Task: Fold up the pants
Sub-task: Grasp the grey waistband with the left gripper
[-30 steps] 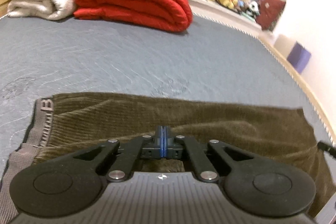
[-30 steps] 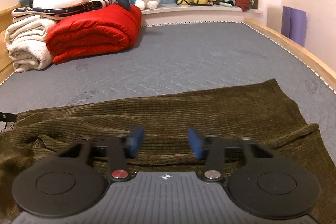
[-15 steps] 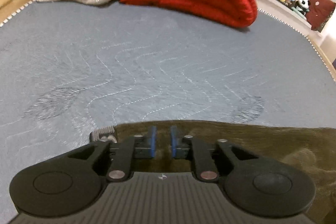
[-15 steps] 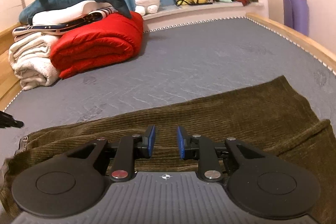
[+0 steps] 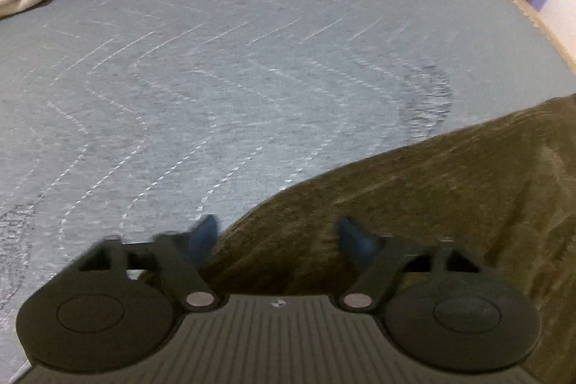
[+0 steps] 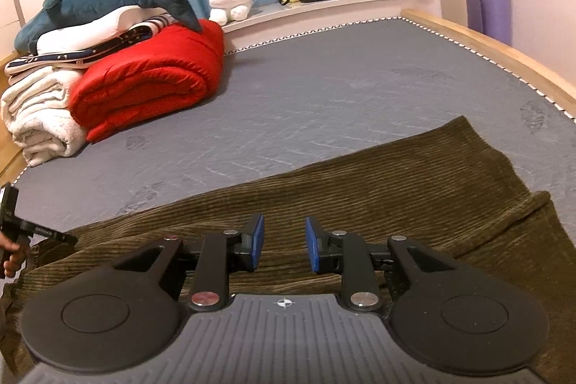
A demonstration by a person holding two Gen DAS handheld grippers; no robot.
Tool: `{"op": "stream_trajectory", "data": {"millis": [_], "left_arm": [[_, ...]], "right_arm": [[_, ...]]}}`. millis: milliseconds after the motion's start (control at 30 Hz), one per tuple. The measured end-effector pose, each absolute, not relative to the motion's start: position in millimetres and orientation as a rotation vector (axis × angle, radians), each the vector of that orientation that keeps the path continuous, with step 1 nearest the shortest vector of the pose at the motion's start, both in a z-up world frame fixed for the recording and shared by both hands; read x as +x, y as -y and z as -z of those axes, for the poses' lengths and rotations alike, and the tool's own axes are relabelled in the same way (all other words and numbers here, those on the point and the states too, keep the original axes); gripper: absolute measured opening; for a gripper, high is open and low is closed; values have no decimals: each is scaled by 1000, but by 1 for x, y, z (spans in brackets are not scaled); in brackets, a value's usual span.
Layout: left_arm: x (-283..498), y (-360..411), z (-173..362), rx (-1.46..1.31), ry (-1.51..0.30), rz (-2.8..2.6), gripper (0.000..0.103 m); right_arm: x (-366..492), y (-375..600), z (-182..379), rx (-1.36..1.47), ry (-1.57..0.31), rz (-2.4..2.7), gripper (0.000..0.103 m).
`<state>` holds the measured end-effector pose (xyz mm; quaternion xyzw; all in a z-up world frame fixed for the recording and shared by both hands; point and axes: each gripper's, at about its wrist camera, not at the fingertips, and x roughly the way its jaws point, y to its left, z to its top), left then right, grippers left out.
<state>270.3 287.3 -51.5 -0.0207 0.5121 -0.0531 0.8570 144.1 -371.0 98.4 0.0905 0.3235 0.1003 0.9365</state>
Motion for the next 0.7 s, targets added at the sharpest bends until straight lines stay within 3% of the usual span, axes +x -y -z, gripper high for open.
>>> {"op": "stream_trajectory", "data": {"millis": [33,67,267,467,700], "left_arm": [[267,-285,46,-41,-1064,137,23],[263,-280,39,-3,-1050,127,11],[208,-265,-22,83,-933,160,10],[100,-223,-81,188,-845,157,7],[-29,-151,-70,169,-894,66,7]], "right_arm": [[144,372,-98,184,-661,-201,26],[144,374,-98,184,-661,-199,27],[144,377,-100,199,-663,-189,26],[136,380,-105,240,-657,-188,26],[118,389,-106,283,-627,-170,26]]}}
